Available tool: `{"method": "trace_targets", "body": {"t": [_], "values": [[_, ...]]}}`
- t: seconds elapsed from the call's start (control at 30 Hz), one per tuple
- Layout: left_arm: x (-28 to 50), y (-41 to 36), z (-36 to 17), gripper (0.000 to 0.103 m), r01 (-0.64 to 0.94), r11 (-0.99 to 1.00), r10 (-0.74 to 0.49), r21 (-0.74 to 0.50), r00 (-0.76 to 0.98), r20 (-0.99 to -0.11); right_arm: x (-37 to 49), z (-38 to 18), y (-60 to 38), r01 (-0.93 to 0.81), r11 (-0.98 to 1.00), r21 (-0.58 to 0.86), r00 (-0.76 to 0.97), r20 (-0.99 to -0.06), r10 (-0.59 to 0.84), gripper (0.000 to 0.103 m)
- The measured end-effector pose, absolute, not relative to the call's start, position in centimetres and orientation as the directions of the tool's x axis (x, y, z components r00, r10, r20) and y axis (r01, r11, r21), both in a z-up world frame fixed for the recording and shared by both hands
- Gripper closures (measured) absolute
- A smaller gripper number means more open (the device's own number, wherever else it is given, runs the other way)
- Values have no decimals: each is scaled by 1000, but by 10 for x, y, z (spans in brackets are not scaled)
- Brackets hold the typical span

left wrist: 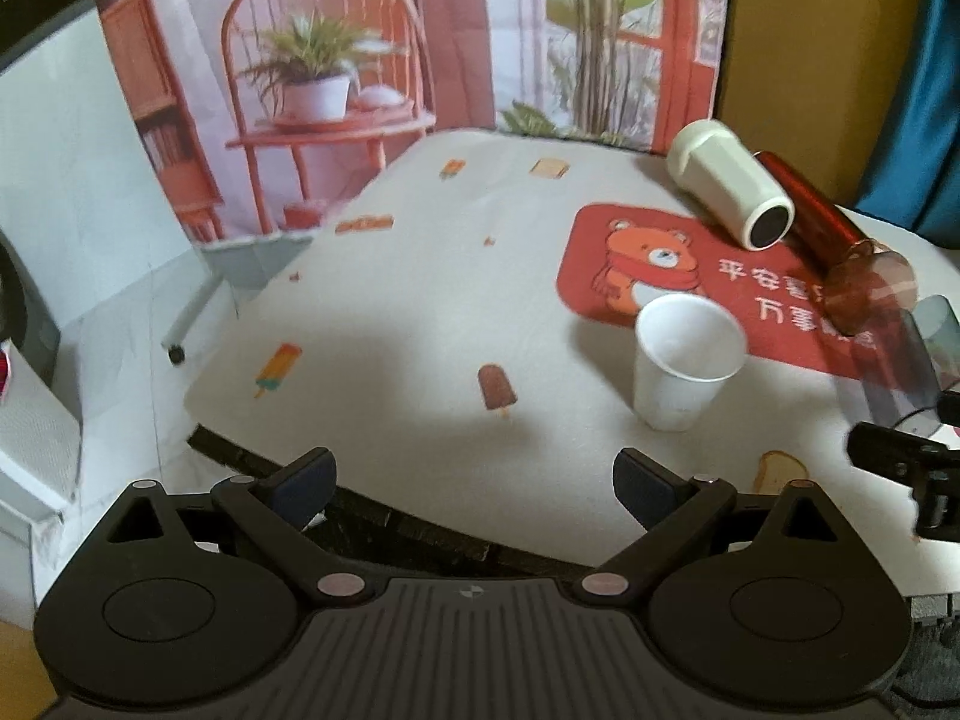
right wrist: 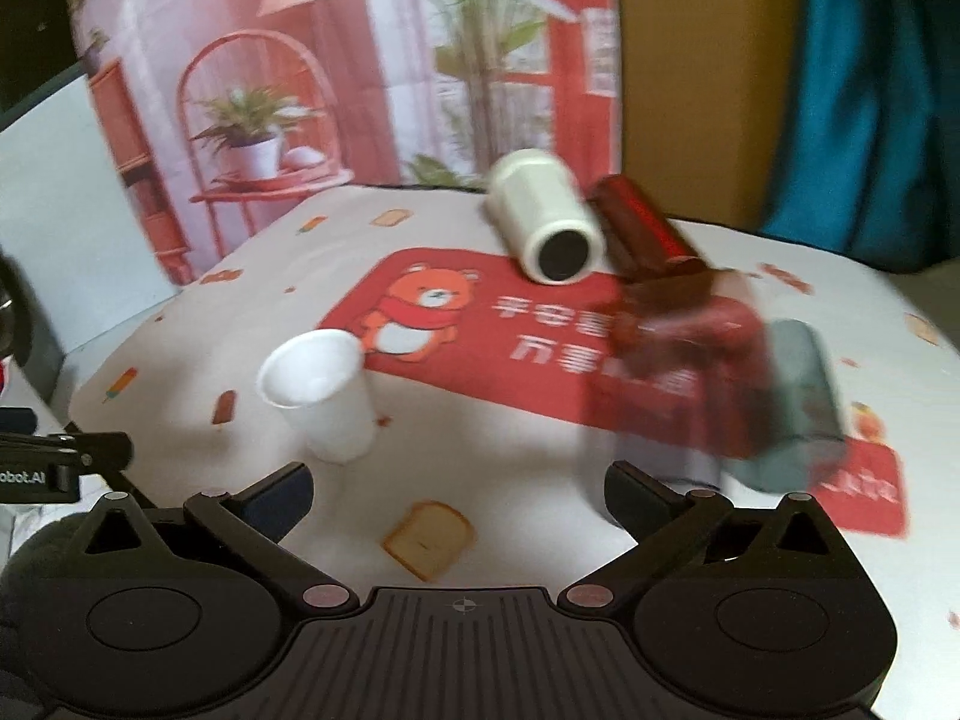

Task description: Flip cup upright

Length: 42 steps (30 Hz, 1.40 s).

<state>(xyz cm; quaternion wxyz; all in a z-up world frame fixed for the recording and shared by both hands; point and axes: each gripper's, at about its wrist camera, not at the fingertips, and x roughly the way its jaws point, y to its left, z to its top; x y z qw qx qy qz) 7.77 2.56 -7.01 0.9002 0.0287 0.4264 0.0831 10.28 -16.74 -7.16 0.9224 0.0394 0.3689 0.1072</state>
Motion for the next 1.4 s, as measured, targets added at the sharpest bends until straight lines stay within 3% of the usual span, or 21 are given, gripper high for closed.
{"method": "trace_targets", "body": {"t": [0.57, 1.4], "values": [[32, -23, -23, 0, 27, 990, 70, 136, 749, -659, 20, -50, -224, 0, 986, 169, 785, -610, 104, 0], [39, -17, -40, 0, 65, 991, 38, 121, 716, -697, 23, -56, -221, 31, 987, 156, 774, -629, 75, 0]]}}
